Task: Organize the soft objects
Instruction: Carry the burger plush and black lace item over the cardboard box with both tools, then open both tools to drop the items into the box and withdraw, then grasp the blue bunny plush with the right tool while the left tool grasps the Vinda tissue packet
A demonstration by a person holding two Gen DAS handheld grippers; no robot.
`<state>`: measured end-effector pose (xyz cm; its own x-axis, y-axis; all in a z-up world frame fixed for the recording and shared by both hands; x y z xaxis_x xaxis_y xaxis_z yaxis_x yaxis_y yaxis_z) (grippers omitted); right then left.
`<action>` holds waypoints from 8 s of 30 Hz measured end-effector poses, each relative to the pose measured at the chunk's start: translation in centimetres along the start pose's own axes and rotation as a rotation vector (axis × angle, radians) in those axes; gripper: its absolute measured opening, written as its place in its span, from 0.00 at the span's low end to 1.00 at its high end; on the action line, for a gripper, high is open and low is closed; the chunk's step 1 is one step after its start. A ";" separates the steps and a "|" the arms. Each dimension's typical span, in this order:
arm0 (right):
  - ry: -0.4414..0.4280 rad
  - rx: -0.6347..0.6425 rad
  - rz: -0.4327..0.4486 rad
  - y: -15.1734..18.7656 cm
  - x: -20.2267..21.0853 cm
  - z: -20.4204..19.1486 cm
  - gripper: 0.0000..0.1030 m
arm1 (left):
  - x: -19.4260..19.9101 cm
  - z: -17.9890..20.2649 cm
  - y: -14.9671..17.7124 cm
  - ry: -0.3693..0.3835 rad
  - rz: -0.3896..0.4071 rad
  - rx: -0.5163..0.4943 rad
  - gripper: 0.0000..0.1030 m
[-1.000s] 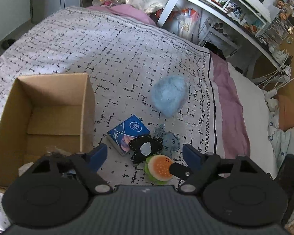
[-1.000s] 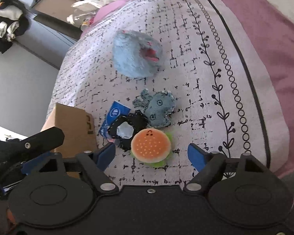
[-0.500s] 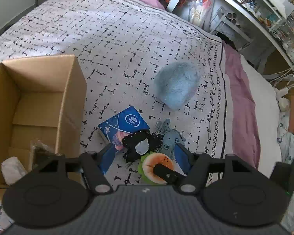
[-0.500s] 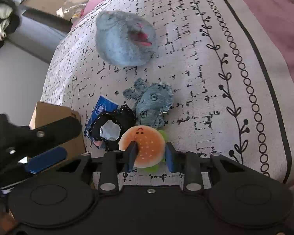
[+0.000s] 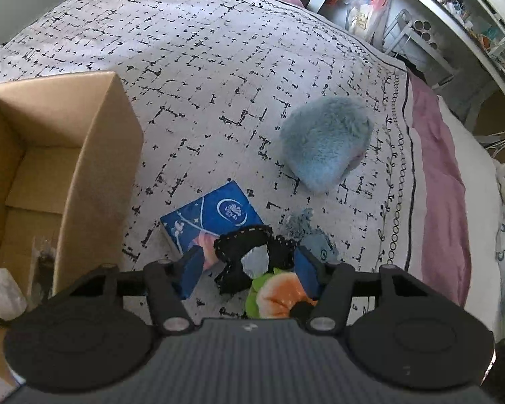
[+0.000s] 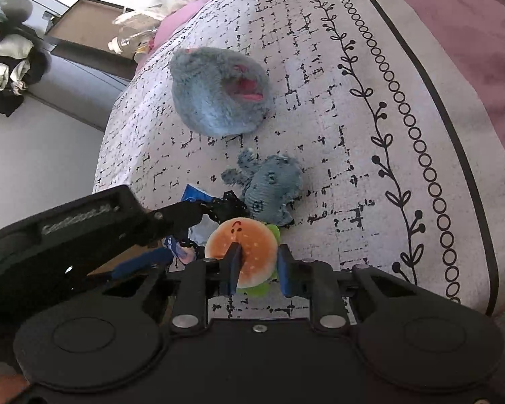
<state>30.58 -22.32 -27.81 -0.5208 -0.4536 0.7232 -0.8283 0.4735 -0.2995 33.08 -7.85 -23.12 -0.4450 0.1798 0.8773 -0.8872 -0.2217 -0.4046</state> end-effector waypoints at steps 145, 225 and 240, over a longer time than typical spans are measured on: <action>0.114 0.545 0.236 6.2 7.9 -16.7 1.00 | 14.0 -16.9 0.8 0.119 0.293 0.125 0.73; -0.081 -0.003 -0.027 -4.6 1.4 1.5 0.78 | 6.3 0.9 -0.2 -0.135 0.194 -0.110 0.79; -0.073 -0.136 -0.125 -5.1 -3.0 3.3 0.72 | 3.0 1.3 -0.8 -0.138 0.157 -0.111 0.60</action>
<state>35.68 -25.90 -30.51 -0.4335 -0.5664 0.7009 -0.8543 0.5058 -0.1197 32.64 -8.37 -19.79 -0.5642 0.0165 0.8255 -0.8199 -0.1286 -0.5579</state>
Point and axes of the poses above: each gripper's, at about its wrist camera, not at the fingertips, and x roughly against the way its jaws point, z to its right, y to its underside, the point moved 6 cm from there along -x, roughly the way its jaws point
